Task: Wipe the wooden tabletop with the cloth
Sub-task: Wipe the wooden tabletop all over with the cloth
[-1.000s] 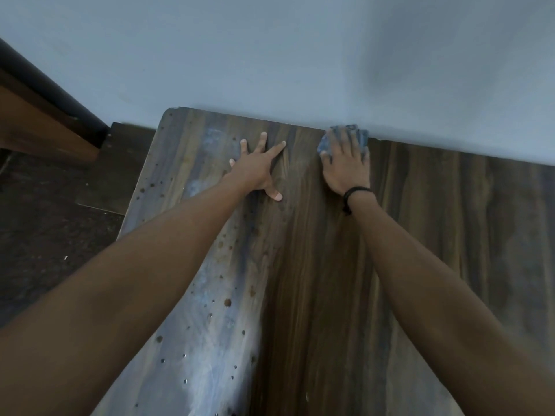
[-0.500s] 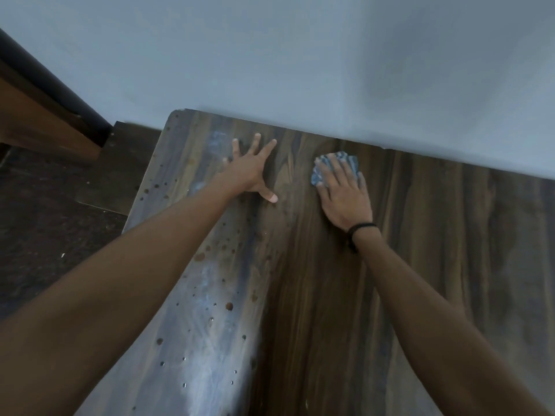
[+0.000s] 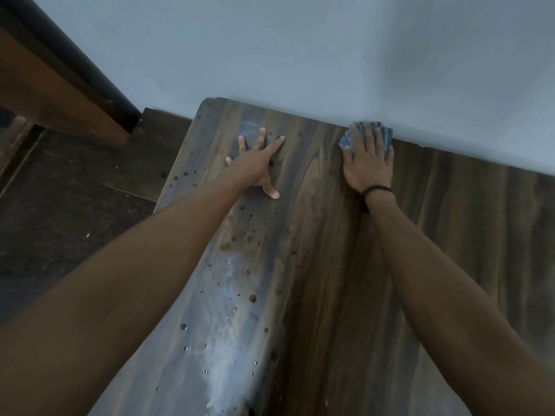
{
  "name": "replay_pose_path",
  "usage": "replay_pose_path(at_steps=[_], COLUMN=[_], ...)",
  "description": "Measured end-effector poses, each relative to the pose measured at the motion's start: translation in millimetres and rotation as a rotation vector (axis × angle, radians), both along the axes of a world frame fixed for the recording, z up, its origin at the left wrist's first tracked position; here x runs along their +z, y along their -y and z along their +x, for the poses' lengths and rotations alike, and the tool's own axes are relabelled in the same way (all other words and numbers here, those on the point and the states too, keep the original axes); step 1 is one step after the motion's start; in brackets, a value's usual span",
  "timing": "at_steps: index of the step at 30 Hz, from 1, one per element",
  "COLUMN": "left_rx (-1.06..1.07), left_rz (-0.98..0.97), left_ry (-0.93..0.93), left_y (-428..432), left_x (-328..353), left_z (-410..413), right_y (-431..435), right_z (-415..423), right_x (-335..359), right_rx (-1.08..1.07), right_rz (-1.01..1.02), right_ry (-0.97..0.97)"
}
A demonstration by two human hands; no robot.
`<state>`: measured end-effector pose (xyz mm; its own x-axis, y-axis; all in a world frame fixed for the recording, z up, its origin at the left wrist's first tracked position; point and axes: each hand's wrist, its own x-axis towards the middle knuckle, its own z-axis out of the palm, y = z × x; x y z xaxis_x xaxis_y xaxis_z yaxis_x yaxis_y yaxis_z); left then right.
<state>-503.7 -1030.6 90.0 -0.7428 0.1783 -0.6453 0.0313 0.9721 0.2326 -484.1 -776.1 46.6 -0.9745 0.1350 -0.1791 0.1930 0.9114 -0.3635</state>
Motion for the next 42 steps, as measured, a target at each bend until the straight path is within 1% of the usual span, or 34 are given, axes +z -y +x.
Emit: replay_pose_path(at_steps=[1,3,6,8,12,14,16,18,19,22,24,27,29,30,31,33,35,37,39,41,42], left_rx=[-0.002,-0.006,0.002,0.003,0.010,0.005,-0.002,-0.003,0.001,0.003,-0.001,-0.009,-0.010,-0.009,-0.008,-0.007,-0.012,-0.035,-0.049,-0.034,-0.034], left_rz=[0.000,-0.006,-0.010,-0.001,0.001,0.006,0.010,0.021,0.026,0.030,0.032,0.016,0.013,0.017,0.023,0.032,0.033,0.030,0.007,-0.041,-0.062], left_ry=[0.001,0.002,0.002,0.000,0.003,-0.004,-0.010,-0.024,-0.028,-0.035,-0.027,-0.022,-0.026,-0.024,-0.025,-0.024,-0.022,-0.022,-0.029,-0.040,-0.031], left_y=[1,1,0,-1,-1,1,2,2,3,4,4,4,3,3,3,4,4,6,17,34,42], left_x=[0,0,2,2,2,2,2,1,1,3,2,0,1,2,2,3,3,1,0,2,2], left_z=[1,1,2,1,1,2,3,4,5,4,4,4,4,4,3,2,2,4,8,13,16], right_y=[9,27,28,11,3,25,43,37,29,18,30,54,46,37,28,22,34,58,69,57,48], right_z=[-5,8,63,73,8,-6,13,36,36,-4,-18,22,67,77,76,55,38,54,96,131,134], right_x=[1,3,2,0,2,4,4,-1,-1,2,5,4,1,-1,-1,0,2,5,4,6,5], right_rx=[0.007,0.112,0.280,0.254,0.075,0.099,0.208,0.281,0.266,0.090,0.081,0.274,0.401,0.417,0.391,0.251,0.161,0.217,0.324,0.347,0.329], right_rz=[0.002,0.001,0.013,0.019,0.023,0.013,0.011,0.032,0.042,0.023,0.009,0.030,0.035,0.043,0.048,0.045,0.050,0.055,0.042,0.035,0.045], right_ry=[0.001,-0.030,-0.055,-0.037,-0.025,-0.010,-0.028,-0.063,-0.065,-0.021,-0.005,-0.046,-0.052,-0.044,-0.029,-0.007,-0.016,-0.046,-0.054,-0.047,-0.036])
